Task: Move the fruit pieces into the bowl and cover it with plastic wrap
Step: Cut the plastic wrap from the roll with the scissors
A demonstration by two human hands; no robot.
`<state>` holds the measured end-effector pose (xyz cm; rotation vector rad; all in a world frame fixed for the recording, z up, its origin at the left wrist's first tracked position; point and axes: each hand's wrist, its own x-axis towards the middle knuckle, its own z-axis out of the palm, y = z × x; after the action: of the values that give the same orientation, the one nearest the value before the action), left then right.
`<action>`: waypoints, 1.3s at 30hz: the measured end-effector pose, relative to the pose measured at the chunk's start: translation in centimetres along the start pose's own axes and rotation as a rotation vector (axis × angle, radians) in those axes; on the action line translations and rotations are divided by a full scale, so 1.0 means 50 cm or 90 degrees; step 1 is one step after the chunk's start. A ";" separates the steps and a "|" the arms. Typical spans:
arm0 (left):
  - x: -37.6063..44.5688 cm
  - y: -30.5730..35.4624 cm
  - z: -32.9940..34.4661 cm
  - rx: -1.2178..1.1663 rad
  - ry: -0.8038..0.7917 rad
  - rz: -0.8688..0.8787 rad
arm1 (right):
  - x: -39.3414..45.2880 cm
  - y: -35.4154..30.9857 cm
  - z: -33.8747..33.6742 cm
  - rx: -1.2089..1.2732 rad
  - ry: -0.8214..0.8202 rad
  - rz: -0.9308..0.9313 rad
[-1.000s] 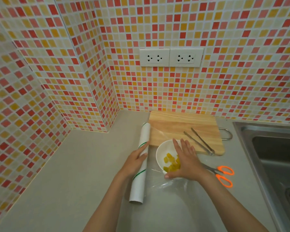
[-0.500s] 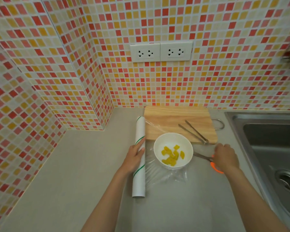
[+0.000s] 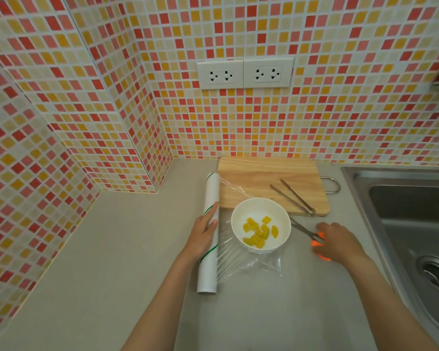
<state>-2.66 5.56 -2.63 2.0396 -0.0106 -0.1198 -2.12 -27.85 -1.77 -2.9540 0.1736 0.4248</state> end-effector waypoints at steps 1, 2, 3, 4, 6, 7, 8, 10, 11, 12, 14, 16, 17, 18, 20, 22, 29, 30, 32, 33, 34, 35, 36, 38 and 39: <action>0.001 -0.002 0.000 -0.001 0.000 0.000 | -0.001 -0.004 0.003 0.017 -0.009 -0.003; 0.001 -0.003 0.000 -0.002 0.000 -0.001 | -0.001 -0.007 0.005 0.030 -0.019 -0.005; 0.001 -0.004 0.000 -0.005 0.000 -0.002 | 0.000 -0.008 0.003 0.040 -0.028 -0.007; 0.000 -0.004 0.000 -0.008 -0.001 -0.004 | 0.001 -0.007 0.000 0.048 -0.036 -0.008; -0.001 -0.003 0.000 -0.010 -0.002 -0.002 | 0.002 -0.003 -0.008 0.061 -0.049 -0.010; -0.001 -0.003 0.000 -0.009 -0.002 0.001 | 0.002 -0.001 -0.012 0.064 -0.057 -0.010; -0.001 -0.003 0.000 -0.008 -0.003 0.003 | 0.002 0.000 -0.014 0.063 -0.065 -0.011; 0.000 -0.002 0.001 -0.007 0.000 0.003 | -0.001 0.001 -0.015 0.040 -0.066 -0.018; 0.000 -0.002 0.002 -0.005 0.003 0.004 | -0.004 -0.001 -0.013 0.021 -0.056 -0.019; 0.000 -0.002 0.003 -0.004 0.007 0.005 | -0.007 -0.005 -0.010 0.001 -0.043 -0.016; -0.001 -0.003 0.003 -0.003 0.013 0.010 | -0.013 -0.014 -0.006 -0.035 -0.023 -0.005; -0.001 -0.004 0.002 -0.001 0.012 0.017 | -0.018 -0.020 -0.016 -0.051 -0.036 0.011; 0.000 -0.004 0.001 -0.002 0.010 0.020 | -0.019 -0.018 -0.024 -0.038 -0.057 0.022; 0.002 -0.005 0.000 -0.002 0.010 0.024 | -0.020 -0.012 -0.033 0.001 -0.078 0.034; 0.003 -0.006 -0.001 -0.003 0.008 0.026 | -0.025 0.003 -0.047 0.149 -0.097 0.064; 0.004 -0.009 -0.001 -0.012 0.003 0.022 | -0.040 0.015 -0.053 0.356 -0.103 0.104; 0.005 -0.013 0.003 -0.021 0.004 0.017 | -0.138 -0.035 -0.129 0.794 -0.163 -0.041; 0.005 -0.012 0.002 -0.020 0.004 0.016 | -0.160 -0.058 -0.139 0.801 -0.209 -0.095; 0.005 -0.010 0.000 -0.016 0.004 0.017 | -0.208 -0.112 -0.133 0.745 -0.328 -0.193; 0.005 -0.009 -0.001 -0.015 0.005 0.016 | -0.231 -0.139 -0.116 0.690 -0.398 -0.227; 0.005 -0.007 -0.001 -0.016 0.006 0.012 | -0.254 -0.163 -0.094 0.632 -0.469 -0.249; 0.005 -0.007 -0.002 -0.019 0.007 0.006 | -0.274 -0.181 -0.070 0.583 -0.528 -0.260; 0.005 -0.006 -0.002 -0.021 0.009 0.004 | -0.290 -0.194 -0.049 0.548 -0.566 -0.261; 0.003 -0.004 -0.002 -0.022 0.011 0.008 | -0.305 -0.204 -0.019 0.513 -0.586 -0.240; 0.002 -0.004 -0.002 -0.024 0.011 0.008 | -0.306 -0.207 -0.010 0.511 -0.583 -0.224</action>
<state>-2.58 5.70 -2.76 2.0026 -0.0110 -0.0938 -15.16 -16.34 4.47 -1.7445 -0.2310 1.2238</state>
